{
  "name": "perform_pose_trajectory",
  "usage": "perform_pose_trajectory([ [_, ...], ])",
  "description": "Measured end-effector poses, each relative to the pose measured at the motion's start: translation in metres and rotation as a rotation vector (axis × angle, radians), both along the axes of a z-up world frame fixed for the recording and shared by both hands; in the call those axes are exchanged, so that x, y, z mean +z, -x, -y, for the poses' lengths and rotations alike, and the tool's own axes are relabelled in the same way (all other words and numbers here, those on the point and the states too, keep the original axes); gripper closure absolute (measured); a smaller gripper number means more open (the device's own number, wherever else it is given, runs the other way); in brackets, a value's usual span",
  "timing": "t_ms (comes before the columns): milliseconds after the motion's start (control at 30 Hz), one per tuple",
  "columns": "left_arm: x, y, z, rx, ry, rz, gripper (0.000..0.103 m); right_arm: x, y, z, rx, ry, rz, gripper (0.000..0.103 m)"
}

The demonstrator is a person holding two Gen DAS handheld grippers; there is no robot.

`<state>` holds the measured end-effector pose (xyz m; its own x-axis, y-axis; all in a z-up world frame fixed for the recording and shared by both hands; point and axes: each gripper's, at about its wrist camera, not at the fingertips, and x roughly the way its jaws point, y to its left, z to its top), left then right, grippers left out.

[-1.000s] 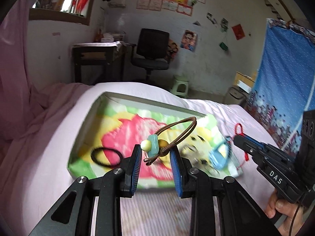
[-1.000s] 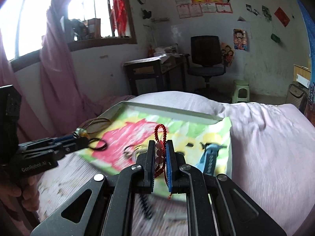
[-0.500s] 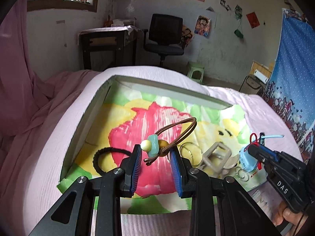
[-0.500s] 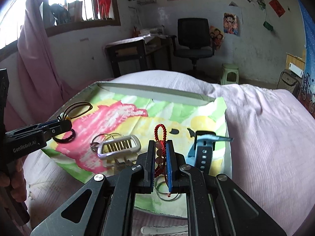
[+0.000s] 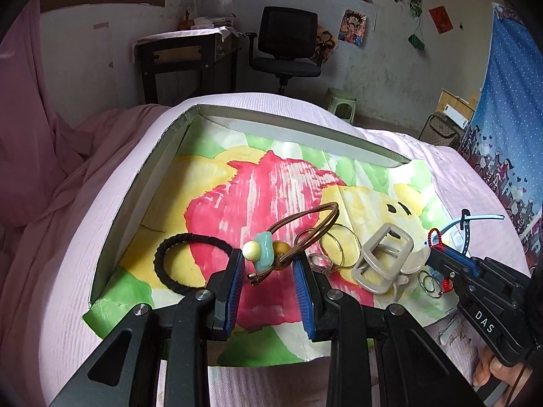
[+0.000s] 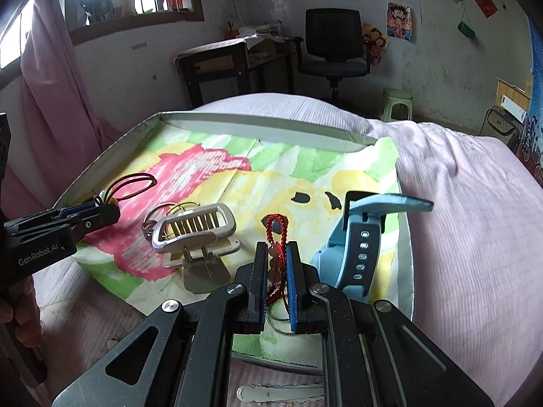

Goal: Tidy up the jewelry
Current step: 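Carry the keychain in the left tool while the right tool carries the red bracelet over the tray, then open the left tool to drop the keychain while the right tool releases the bracelet into the tray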

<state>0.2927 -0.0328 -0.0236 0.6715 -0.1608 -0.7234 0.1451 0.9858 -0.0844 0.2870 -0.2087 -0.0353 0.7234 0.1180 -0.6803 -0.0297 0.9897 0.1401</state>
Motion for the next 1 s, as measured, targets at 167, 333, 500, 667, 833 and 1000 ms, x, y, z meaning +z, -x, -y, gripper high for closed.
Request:
perform_pose_trajectory([
  [167, 0.000, -0.001, 0.001, 0.012, -0.002, -0.011, 0.075, -0.006, -0.003, 0.003, 0.000, -0.019, -0.023, 0.094],
  [333, 0.002, 0.001, 0.000, 0.022, 0.016, -0.014, 0.075, -0.006, 0.000, 0.005, 0.003, -0.031, -0.012, 0.086],
  [500, 0.005, 0.006, -0.006, 0.040, 0.052, -0.006, 0.073, 0.001, 0.010, 0.004, 0.003, -0.021, 0.033, 0.067],
  [667, 0.013, 0.017, -0.011, 0.046, 0.078, 0.026, 0.057, 0.015, 0.024, 0.003, 0.000, -0.001, 0.099, 0.060],
  [833, 0.028, 0.032, -0.015, 0.051, 0.093, 0.086, 0.050, 0.028, 0.037, 0.004, -0.010, 0.018, 0.161, 0.054],
  [1000, 0.043, 0.048, -0.022, 0.062, 0.106, 0.137, 0.036, 0.040, 0.053, 0.007, -0.035, 0.022, 0.218, 0.042],
])
